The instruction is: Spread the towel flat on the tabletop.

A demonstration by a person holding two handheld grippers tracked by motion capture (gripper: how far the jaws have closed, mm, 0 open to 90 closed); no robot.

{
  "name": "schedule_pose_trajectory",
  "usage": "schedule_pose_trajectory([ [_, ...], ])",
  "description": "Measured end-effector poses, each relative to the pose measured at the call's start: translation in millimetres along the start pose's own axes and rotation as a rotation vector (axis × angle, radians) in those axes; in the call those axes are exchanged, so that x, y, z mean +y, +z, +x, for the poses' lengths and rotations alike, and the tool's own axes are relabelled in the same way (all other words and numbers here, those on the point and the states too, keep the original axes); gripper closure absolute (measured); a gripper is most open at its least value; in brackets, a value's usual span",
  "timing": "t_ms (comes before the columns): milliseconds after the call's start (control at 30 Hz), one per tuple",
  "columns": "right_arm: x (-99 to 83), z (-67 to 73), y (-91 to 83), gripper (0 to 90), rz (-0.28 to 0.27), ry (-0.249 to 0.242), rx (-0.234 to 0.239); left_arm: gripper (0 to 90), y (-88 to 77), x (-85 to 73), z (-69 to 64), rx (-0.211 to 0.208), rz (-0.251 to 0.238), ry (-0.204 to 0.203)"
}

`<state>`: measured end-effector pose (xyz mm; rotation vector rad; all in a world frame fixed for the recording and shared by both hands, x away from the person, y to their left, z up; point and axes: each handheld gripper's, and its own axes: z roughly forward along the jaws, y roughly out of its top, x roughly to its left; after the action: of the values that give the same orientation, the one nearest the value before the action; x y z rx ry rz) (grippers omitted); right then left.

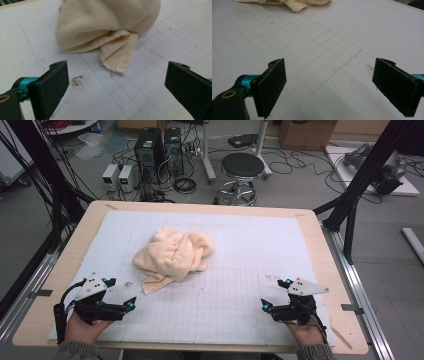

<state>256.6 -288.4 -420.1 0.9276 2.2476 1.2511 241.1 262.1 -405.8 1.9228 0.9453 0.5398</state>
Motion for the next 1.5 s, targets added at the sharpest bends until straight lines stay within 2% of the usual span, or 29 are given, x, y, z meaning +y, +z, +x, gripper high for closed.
schedule_pose_trajectory([
  [700, -0.3, 0.0, 1.7, 11.2, 0.004, -0.001, 0.007, 6.1, -0.8, -0.2, -1.2, -0.008, -0.005, 0.005],
  [733, -0.1, -0.9, 2.5, 11.2, -0.001, -0.014, 0.006, 6.1, -0.6, -0.2, -1.2, -0.009, -0.005, 0.004],
  [1033, 4.6, -1.5, 7.5, 11.2, -0.006, 0.002, 0.03, 6.1, -0.3, 0.4, -0.5, -0.012, -0.008, 0.004],
  [1100, 7.1, -1.4, 8.1, 11.3, -0.003, -0.001, 0.035, 6.2, 0.2, 0.5, -0.1, -0.011, -0.012, -0.006],
  [1400, 25.6, -3.8, 14.7, 11.2, -0.026, -0.018, 0.043, 7.5, 4.5, 4.5, 1.8, -0.022, -0.014, -0.003],
  [1500, 39.9, -2.5, 25.3, 11.3, -0.037, -0.039, 0.059, 8.8, 7.4, 7.3, 2.1, -0.021, -0.017, -0.001],
])
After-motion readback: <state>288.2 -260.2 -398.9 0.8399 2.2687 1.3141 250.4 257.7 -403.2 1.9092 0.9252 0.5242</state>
